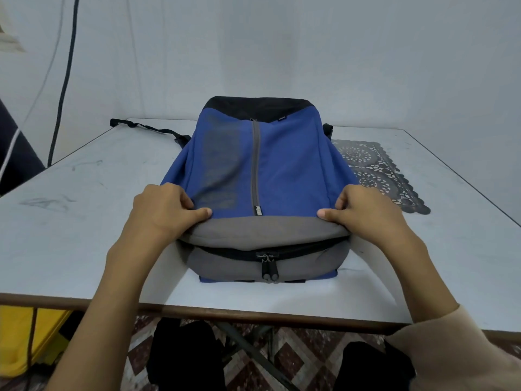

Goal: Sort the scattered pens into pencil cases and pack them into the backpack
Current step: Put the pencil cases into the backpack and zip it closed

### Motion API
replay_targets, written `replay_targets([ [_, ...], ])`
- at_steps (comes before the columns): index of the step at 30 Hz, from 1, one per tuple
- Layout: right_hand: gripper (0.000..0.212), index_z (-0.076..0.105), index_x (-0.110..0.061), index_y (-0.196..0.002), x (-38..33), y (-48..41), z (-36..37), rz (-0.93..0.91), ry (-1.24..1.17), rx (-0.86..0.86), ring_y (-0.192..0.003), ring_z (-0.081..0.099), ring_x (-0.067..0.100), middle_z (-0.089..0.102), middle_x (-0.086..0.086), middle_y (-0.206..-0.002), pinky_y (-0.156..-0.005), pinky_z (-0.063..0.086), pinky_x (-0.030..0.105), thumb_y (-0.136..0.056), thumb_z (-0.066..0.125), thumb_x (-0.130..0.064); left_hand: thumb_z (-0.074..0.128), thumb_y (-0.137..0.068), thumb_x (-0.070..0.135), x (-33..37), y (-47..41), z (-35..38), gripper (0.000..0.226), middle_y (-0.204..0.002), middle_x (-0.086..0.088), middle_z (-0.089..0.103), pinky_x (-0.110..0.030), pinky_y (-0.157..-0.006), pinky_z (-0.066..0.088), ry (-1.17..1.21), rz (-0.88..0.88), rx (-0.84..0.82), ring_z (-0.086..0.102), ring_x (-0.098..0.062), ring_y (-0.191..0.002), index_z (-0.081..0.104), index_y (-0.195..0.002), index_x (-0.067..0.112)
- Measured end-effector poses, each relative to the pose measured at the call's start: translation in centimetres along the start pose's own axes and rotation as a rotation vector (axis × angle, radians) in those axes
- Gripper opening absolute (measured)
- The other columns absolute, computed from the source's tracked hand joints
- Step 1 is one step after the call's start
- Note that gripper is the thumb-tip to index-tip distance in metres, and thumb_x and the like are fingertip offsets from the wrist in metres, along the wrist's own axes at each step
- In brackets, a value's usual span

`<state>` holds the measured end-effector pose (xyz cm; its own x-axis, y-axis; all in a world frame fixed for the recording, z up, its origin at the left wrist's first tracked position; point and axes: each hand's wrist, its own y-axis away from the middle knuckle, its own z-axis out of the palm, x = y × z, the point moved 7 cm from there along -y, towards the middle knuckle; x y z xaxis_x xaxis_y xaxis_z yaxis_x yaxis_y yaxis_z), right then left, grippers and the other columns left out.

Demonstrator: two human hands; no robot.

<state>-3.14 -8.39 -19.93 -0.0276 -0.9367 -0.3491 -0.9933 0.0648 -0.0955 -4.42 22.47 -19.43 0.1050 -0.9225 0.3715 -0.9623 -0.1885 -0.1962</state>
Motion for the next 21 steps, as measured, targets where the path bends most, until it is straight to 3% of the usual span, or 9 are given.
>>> replay_targets([
  [3, 0.029, 0.058, -0.015, -0.089, -0.1, 0.1, 0.1, -0.017, -0.086, -0.005, -0.088, 0.056, 0.022, 0.059, -0.004, -0.085, -0.068, 0.039, 0.034, -0.083, 0.071, -0.041, 0.070, -0.085, 0.042, 0.1, 0.1, 0.3, 0.021, -0.074, 0.008, 0.056, -0.029, -0.071, 0.034, -0.006, 0.017, -0.008, 0.051, -0.018, -0.083, 0.062, -0.078, 0.023],
  [6, 0.023, 0.055, -0.023, -0.089, 0.2, -0.2, 0.6, -0.024, -0.209, -0.014, -0.081, 0.055, 0.019, 0.055, -0.008, -0.075, -0.067, 0.039, 0.033, -0.081, 0.074, -0.033, 0.066, -0.089, 0.036, 0.3, 0.3, 0.6, 0.013, -0.085, 0.004, 0.065, -0.031, -0.069, 0.036, -0.011, 0.031, 0.022, 0.059, -0.025, -0.091, 0.062, -0.082, 0.026],
  [10, 0.020, 0.057, -0.016, -0.096, 0.3, 0.6, 0.1, -0.039, -0.765, -0.023, -0.052, 0.047, 0.008, 0.052, -0.001, -0.056, -0.052, 0.037, 0.021, -0.084, 0.072, -0.010, 0.056, -0.095, 0.035, 0.2, 1.4, 0.7, 0.011, -0.088, 0.009, 0.060, -0.032, -0.070, 0.037, 0.103, 0.038, 0.094, 0.057, -0.022, -0.089, 0.058, -0.091, 0.025],
  [13, 0.024, 0.060, -0.014, -0.104, 0.3, 1.3, -0.9, -0.020, -1.076, -0.011, -0.058, 0.048, 0.011, 0.052, 0.008, -0.068, -0.054, 0.041, 0.020, -0.085, 0.066, -0.001, 0.053, -0.096, 0.032, 1.2, 2.4, -0.4, 0.010, -0.089, 0.008, 0.055, -0.036, -0.069, 0.036, 0.241, 0.130, 0.222, 0.053, -0.022, -0.089, 0.054, -0.091, 0.023],
  [15, 0.025, 0.062, -0.016, -0.104, 0.4, 1.5, -1.2, -0.004, -1.198, 0.002, -0.061, 0.050, 0.010, 0.051, 0.002, -0.067, -0.059, 0.044, 0.023, -0.086, 0.064, 0.001, 0.051, -0.097, 0.033, 1.9, 2.7, -1.3, 0.010, -0.099, 0.004, 0.054, -0.036, -0.071, 0.035, 0.267, 0.169, 0.286, 0.051, -0.022, -0.092, 0.053, -0.094, 0.023],
  [18, 0.024, 0.063, -0.017, -0.101, 0.5, 1.7, -1.5, 0.024, -1.430, -0.011, -0.066, 0.052, 0.010, 0.056, -0.002, -0.071, -0.064, 0.049, 0.022, -0.087, 0.060, 0.003, 0.049, -0.099, 0.032, 1.6, 2.5, -1.7, 0.009, -0.111, 0.005, 0.056, -0.035, -0.077, 0.039, 0.559, 0.135, 0.263, 0.054, -0.015, -0.094, 0.053, -0.098, 0.025],
  [21, 0.028, 0.060, -0.015, -0.105, 0.7, 2.0, -1.6, 0.056, -1.649, -0.039, -0.077, 0.061, 0.014, 0.068, 0.003, -0.085, -0.069, 0.056, 0.022, -0.087, 0.058, 0.006, 0.052, -0.099, 0.027, 1.0, 2.5, -0.6, 0.006, -0.103, 0.010, 0.059, -0.021, -0.069, 0.042, 0.944, 0.051, 0.140, 0.052, -0.010, -0.086, 0.054, -0.094, 0.027],
])
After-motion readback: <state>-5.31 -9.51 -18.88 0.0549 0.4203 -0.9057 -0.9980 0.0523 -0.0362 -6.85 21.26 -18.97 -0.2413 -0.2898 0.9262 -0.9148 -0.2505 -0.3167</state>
